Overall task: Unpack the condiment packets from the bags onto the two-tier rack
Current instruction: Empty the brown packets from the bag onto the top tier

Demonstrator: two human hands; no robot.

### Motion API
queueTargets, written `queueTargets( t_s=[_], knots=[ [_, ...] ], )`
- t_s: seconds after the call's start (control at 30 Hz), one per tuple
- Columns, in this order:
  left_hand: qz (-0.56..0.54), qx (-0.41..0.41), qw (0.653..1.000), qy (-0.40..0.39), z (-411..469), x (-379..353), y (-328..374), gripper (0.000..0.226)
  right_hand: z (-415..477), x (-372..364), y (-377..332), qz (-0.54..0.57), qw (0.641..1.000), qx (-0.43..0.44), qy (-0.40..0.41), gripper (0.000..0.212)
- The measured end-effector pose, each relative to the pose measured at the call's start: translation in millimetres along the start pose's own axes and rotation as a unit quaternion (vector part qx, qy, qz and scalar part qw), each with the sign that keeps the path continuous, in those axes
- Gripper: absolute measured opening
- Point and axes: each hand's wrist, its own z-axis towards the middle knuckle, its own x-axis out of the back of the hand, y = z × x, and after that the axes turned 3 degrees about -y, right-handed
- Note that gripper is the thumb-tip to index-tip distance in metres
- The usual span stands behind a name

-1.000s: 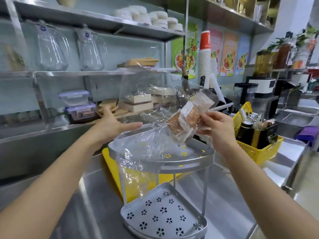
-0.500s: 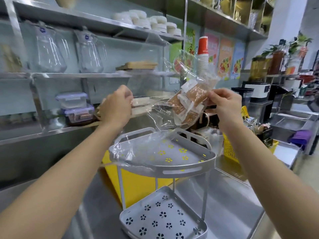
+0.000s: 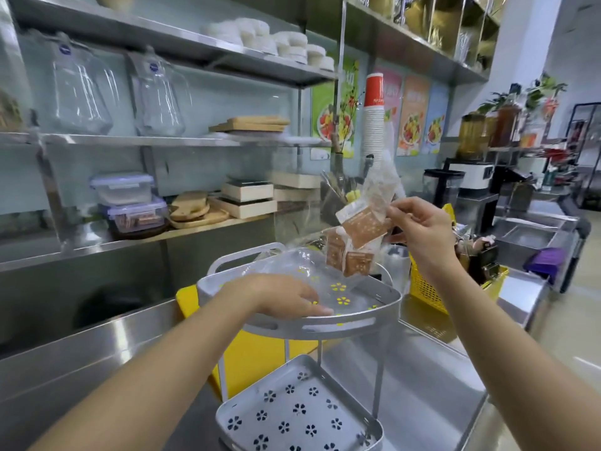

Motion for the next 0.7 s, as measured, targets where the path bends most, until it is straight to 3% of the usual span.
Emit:
queueTargets(
  t_s=[0.17, 0.23, 0.27, 0.33, 0.37, 0.4, 0.47, 0.53, 0.7],
  knots=[
    [-0.044, -0.026, 0.999, -0.009, 5, 8, -7, 0.048, 0, -2, -2, 0.008, 0.999, 0.014, -0.039, 0.017],
    [-0.193, -0.058, 0.973, 0.117, -5, 26, -20, 0.035, 1, 0, -1, 0.004, 0.999, 0.018, -0.037, 0.016],
    [-0.277, -0.061, 0.933, 0.224, -9, 35, -28, 0.029, 1, 2, -2, 0.002, 0.999, 0.019, -0.034, 0.016],
    [-0.391, -0.02, 0.812, 0.433, -7, 49, -46, 0.018, 1, 6, -3, 0.004, 0.999, 0.016, -0.028, 0.017],
    [-0.407, 0.012, 0.772, 0.488, -5, 54, -55, 0.019, 2, 8, -4, 0.009, 1.0, 0.013, -0.027, 0.018],
    [-0.419, 0.033, 0.757, 0.5, -2, 56, -61, 0.034, 2, 9, -6, 0.016, 0.999, 0.012, -0.028, 0.019],
    [-0.476, 0.02, 0.769, 0.426, 8, 56, -70, 0.075, 2, 10, -8, 0.044, 0.998, 0.009, -0.037, 0.018],
    [-0.528, -0.002, 0.778, 0.34, 18, 52, -70, 0.096, 1, 11, -10, 0.093, 0.993, 0.0, -0.069, 0.007],
    [-0.516, -0.006, 0.821, 0.245, 39, 49, -47, 0.078, 1, 10, -9, 0.195, 0.969, -0.062, -0.141, 0.02]
  ],
)
